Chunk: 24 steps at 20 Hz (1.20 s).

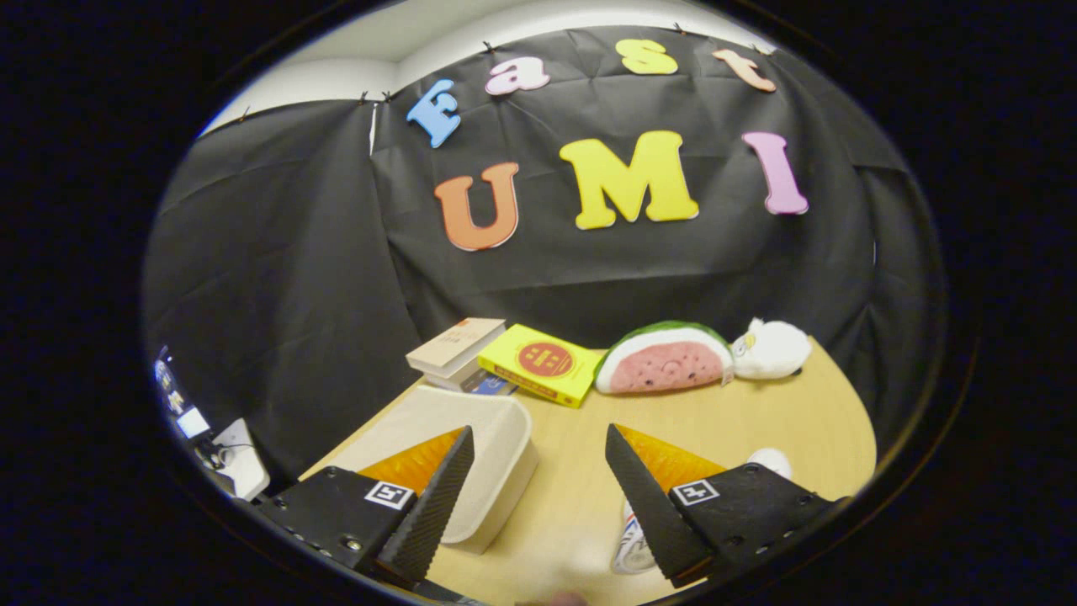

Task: Open the storage box then place both shoes into the box .Put the left shoe in first, then the right shoe, with the right side of both shoes facing outward in a uniform manner.

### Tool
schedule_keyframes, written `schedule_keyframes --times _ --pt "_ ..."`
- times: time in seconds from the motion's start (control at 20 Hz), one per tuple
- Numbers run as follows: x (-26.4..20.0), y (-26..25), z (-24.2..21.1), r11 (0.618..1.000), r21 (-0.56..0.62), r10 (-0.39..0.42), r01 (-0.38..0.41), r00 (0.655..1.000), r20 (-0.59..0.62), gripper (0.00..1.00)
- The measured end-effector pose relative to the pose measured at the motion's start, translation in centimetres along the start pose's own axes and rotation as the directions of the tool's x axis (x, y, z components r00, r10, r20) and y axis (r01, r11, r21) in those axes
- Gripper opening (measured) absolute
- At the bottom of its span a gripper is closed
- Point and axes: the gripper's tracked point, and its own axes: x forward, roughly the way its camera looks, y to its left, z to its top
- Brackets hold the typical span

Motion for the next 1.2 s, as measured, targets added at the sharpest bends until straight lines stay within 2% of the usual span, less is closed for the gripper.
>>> schedule_keyframes --times 0.3,0.45,0.6,0.8,0.95,1.05,1.15,1.2 --pt "3.8 3.9 -6.0 0.992 0.08 0.113 -0.1 0.98 -0.164 0.96" --pt "5.6 5.0 -7.9 0.973 0.191 0.173 -0.129 0.956 -0.237 0.95" --pt "7.1 5.5 -9.4 0.937 0.326 0.225 -0.125 0.93 -0.289 0.95" --pt "8.4 6.3 -10.4 0.87 0.481 0.293 -0.107 0.897 -0.33 0.95" --pt "8.7 6.8 -10.9 0.825 0.554 0.34 -0.109 0.879 -0.334 0.95" --pt "8.8 7.0 -10.7 0.797 0.596 0.363 -0.101 0.868 -0.339 0.83" --pt "8.1 7.3 -10.9 0.783 0.614 0.37 -0.095 0.865 -0.339 0.82" --pt "8.4 6.7 -10.4 0.786 0.613 0.364 -0.079 0.861 -0.354 0.74"
